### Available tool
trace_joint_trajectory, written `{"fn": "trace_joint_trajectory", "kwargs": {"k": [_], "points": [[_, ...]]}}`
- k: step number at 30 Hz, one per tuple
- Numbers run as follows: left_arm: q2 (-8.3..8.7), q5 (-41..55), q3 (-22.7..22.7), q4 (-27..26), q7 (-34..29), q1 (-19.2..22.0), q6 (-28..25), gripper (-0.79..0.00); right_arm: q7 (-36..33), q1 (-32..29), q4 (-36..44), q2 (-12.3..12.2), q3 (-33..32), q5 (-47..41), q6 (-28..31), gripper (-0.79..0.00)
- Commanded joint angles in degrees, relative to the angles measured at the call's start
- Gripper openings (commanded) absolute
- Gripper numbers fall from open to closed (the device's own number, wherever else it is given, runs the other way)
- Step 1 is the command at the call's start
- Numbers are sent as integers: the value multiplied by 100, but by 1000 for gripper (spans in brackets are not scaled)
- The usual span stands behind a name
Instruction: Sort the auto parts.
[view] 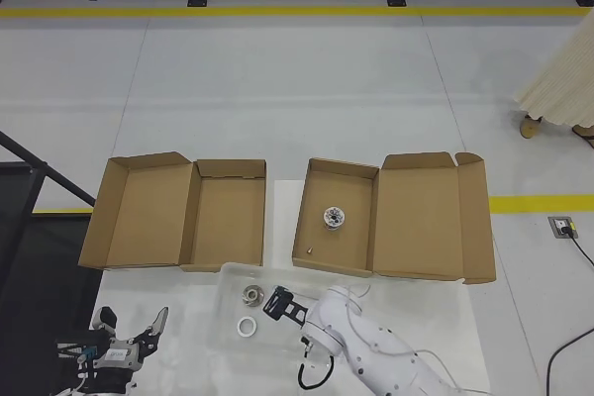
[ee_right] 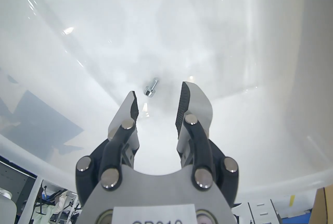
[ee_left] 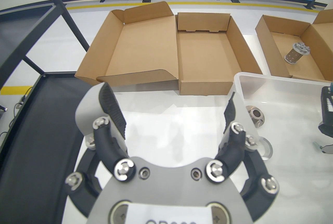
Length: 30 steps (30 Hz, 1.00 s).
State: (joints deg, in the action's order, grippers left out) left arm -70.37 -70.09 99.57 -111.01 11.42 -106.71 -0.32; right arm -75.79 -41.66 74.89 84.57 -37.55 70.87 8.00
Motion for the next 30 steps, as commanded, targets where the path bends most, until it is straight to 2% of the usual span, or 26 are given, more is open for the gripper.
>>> {"fn": "trace_joint_trajectory", "kwargs": {"k": [1,21,26,30], "points": [[0,0,0,0,0,0,0,0,28,-15,-15,18,16,-14,6,-453],[0,0,0,0,0,0,0,0,-37,-30,-304,194,87,256,-242,-536],[0,0,0,0,0,0,0,0,0,21,-465,253,99,285,-275,-582],[0,0,0,0,0,0,0,0,23,52,-562,298,99,289,-288,-650]]}}
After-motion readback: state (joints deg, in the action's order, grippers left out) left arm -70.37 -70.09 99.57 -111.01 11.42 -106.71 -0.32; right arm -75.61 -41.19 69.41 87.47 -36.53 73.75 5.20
